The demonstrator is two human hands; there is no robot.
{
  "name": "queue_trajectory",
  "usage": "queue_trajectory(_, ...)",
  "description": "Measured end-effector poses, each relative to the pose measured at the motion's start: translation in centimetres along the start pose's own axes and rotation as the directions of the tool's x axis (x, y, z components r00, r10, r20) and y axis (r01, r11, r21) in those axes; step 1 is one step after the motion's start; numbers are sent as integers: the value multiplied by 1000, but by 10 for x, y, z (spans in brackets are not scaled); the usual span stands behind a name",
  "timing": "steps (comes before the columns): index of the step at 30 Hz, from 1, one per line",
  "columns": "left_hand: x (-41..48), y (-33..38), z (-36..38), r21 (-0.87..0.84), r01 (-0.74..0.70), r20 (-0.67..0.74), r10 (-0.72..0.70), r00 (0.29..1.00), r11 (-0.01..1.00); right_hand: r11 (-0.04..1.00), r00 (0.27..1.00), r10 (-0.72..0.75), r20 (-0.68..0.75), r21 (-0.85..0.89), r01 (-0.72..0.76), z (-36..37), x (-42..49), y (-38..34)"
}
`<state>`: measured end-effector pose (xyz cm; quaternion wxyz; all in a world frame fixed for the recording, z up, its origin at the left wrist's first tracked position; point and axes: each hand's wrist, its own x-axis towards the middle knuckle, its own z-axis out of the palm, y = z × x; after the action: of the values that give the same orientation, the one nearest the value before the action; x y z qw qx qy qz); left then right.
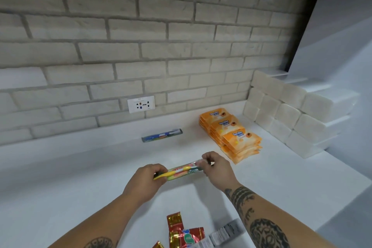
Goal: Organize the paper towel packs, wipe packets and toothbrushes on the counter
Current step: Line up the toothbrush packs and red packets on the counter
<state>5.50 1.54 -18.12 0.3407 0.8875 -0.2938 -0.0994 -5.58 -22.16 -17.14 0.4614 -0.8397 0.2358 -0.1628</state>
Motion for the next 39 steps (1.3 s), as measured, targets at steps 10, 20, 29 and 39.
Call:
queue_trajectory(10, 25, -29, 40, 128, 122, -58, -116, 992, 984, 952, 976, -82, 202, -274, 137, 20, 48, 54)
queue_trajectory(20, 29, -39, 69, 360, 61, -148, -7, 989, 931, 887, 972, -155, 178, -407, 216, 46, 56, 81)
queue_trajectory(29, 23, -52, 86, 527, -145, -122, 243, 962, 837, 720, 857, -411, 313, -466, 515, 52, 60, 88)
queue_trajectory(39, 75, -34, 70, 474, 67, -31, -60, 998, 878, 758, 867, -284, 409, -458, 465, 77, 117, 64)
